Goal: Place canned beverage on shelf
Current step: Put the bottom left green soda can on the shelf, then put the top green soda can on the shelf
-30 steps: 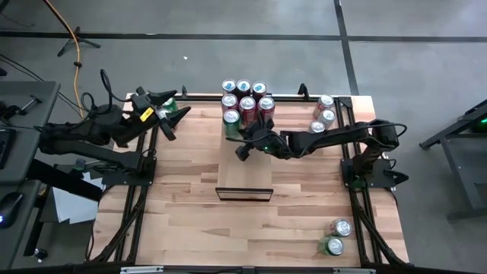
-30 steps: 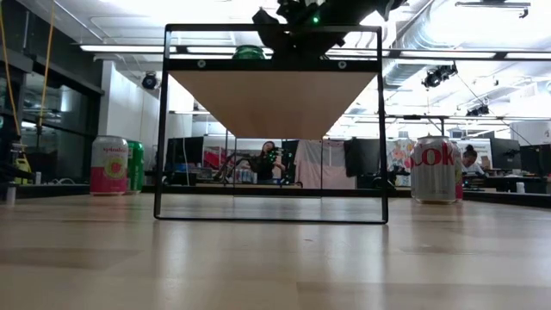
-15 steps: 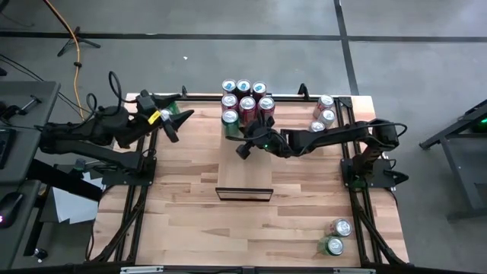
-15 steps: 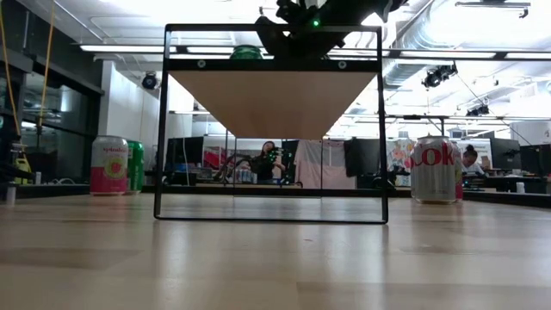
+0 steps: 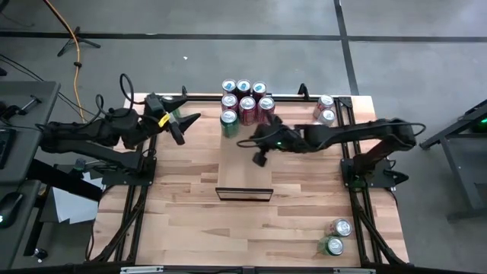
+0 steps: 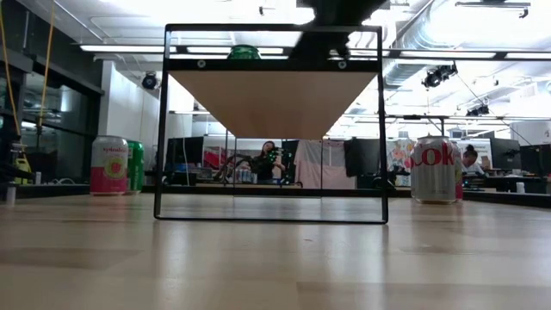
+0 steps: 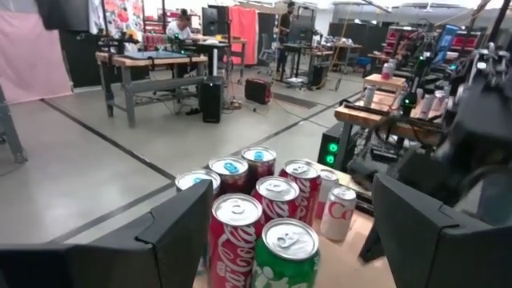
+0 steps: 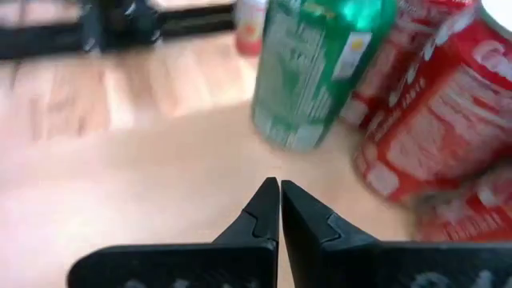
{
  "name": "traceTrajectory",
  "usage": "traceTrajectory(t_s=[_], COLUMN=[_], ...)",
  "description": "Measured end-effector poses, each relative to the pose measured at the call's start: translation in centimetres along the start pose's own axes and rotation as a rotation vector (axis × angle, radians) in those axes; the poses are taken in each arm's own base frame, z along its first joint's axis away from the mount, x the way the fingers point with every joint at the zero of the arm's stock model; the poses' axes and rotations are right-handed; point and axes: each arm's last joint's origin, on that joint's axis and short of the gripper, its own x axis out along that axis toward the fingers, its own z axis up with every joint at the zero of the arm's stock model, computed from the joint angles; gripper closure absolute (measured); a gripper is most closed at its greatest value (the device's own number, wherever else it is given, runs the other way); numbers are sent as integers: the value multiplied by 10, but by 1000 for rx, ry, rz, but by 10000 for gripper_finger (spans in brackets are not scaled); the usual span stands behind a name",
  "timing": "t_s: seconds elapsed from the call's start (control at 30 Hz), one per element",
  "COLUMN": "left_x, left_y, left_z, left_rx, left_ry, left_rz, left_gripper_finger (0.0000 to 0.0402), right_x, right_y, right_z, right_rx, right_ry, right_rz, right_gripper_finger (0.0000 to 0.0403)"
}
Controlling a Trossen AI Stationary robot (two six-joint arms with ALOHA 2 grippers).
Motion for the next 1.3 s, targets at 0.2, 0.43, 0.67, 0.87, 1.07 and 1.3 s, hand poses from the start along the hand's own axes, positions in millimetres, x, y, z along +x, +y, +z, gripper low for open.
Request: traceTrajectory(t_s=[0.2, 0.43, 0.67, 0.87, 1.07, 1.3], left_x=[6, 21, 59, 102, 123, 136], left_y=[-5, -11, 40, 114, 166, 198], left_z=[0, -5, 29, 3, -39, -61], left_rx=[-15, -67, -119, -213, -300, -369], left_ry=[-15, 24, 290, 747, 1087, 1173], left_rz=[-3, 203, 554, 735, 924, 1002], left_gripper_finger=[126, 126, 126, 126, 126, 126], right_x=[-55, -107, -131, -127, -121, -116], right_y=[-14, -31, -41, -40, -37, -35], right_z=[0, -2, -2, -3, -4, -5], right_rx=[-47, -40, 6, 21, 15, 32], right_ry=[39, 5, -44, -31, -8, 11], right_rz=[14, -13, -25, -26, -30, -32], right_gripper_finger=[403, 403, 403, 403, 403, 403])
